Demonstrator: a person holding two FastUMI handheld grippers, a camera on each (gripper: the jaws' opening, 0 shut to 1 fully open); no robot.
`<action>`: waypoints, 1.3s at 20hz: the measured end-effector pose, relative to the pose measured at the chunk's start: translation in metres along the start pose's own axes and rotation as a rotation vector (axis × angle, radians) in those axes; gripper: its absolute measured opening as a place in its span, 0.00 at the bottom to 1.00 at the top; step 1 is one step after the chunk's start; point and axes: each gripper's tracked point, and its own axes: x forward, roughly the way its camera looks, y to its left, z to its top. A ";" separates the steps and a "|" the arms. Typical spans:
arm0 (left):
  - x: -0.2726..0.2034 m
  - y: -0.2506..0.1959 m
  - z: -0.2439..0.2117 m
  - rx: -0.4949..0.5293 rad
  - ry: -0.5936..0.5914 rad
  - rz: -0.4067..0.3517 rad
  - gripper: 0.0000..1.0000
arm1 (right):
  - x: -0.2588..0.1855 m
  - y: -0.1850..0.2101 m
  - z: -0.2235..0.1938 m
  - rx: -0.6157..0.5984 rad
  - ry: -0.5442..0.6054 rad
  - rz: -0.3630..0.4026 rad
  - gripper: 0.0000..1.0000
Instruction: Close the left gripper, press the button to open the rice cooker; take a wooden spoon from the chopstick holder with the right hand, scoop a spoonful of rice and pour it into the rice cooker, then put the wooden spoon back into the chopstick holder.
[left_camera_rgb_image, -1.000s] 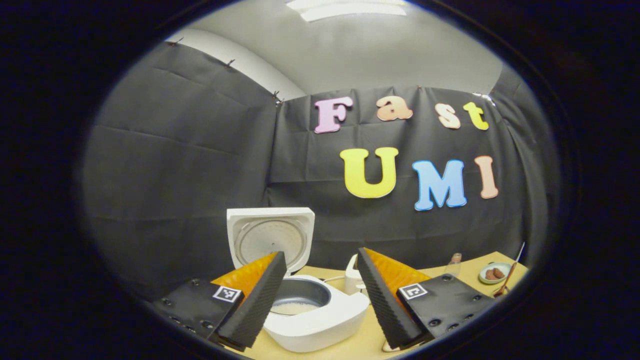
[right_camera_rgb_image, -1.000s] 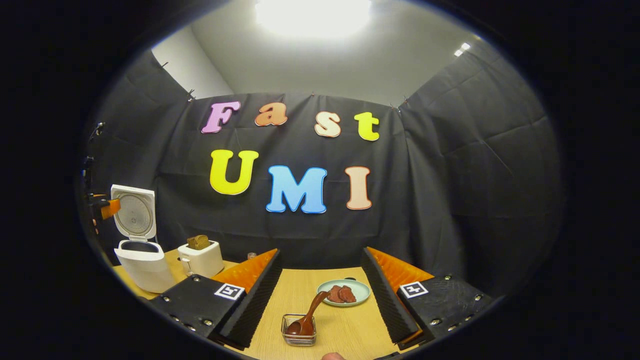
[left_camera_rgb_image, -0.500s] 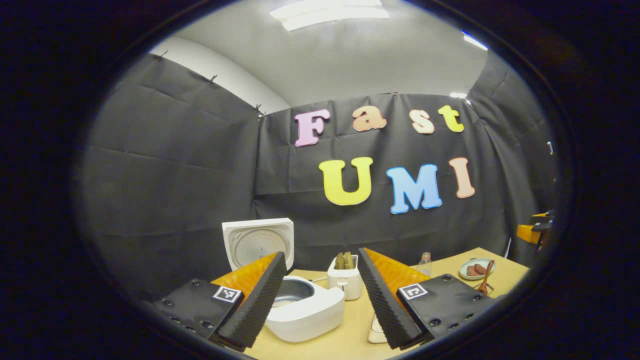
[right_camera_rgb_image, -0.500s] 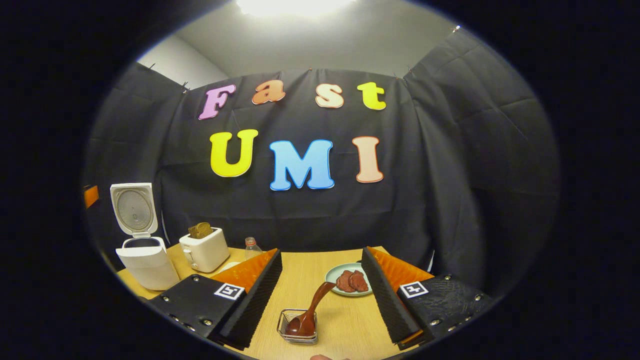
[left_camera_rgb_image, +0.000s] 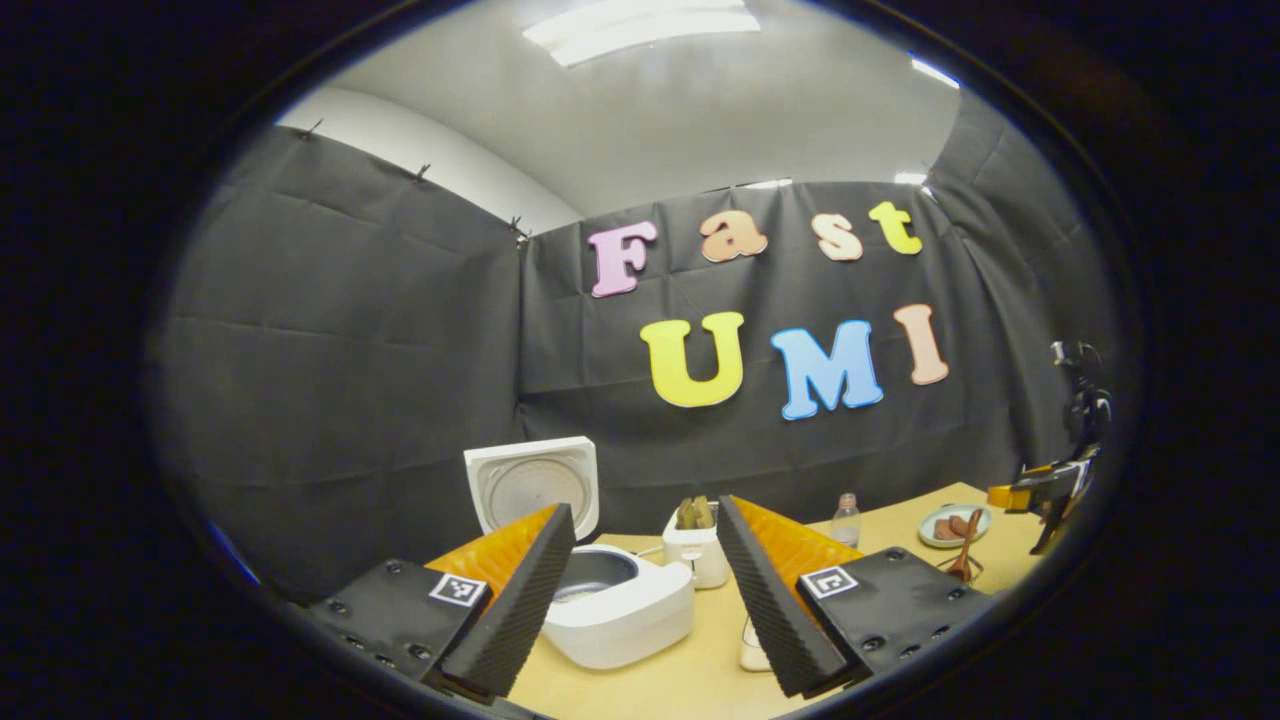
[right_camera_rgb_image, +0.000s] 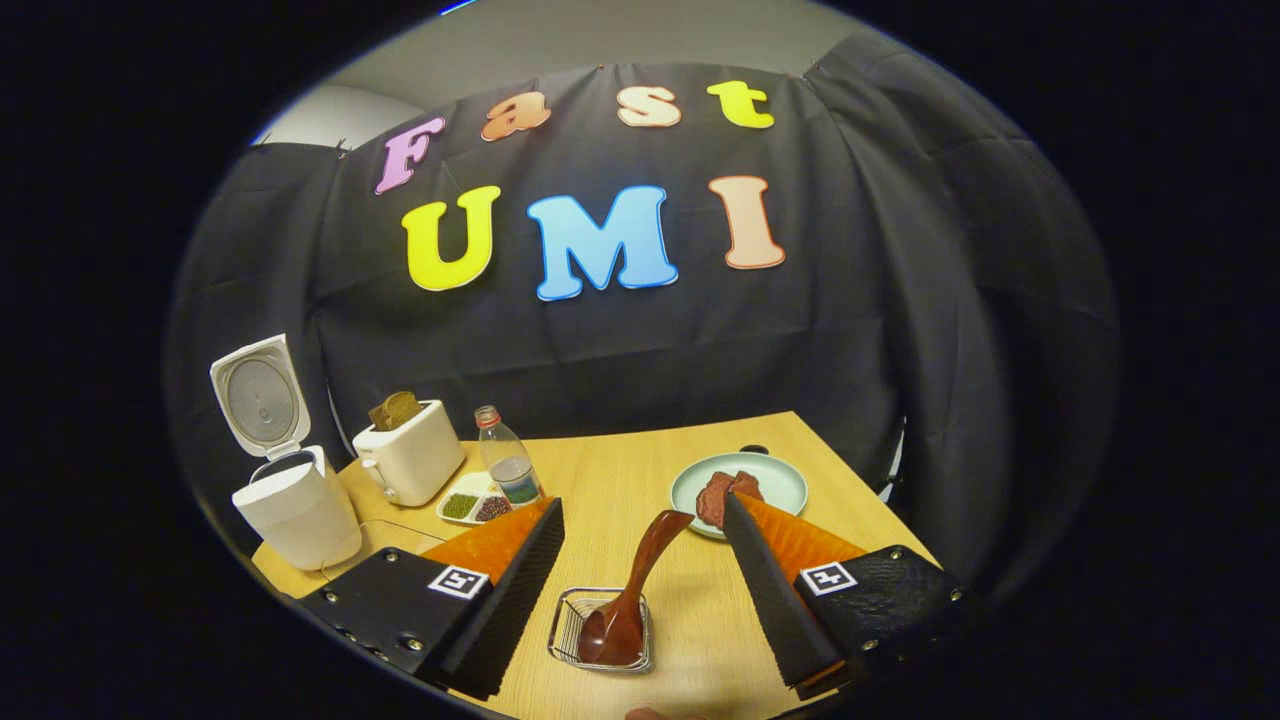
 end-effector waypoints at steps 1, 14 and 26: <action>-0.003 0.000 0.000 0.003 0.003 0.006 0.98 | 0.007 -0.001 -0.008 0.014 0.024 -0.003 0.97; -0.029 0.034 -0.019 0.018 0.066 0.127 0.96 | 0.064 0.006 -0.079 0.167 0.279 0.033 0.86; -0.028 0.047 -0.025 0.012 0.064 0.153 0.96 | 0.068 0.019 -0.089 0.206 0.331 0.051 0.08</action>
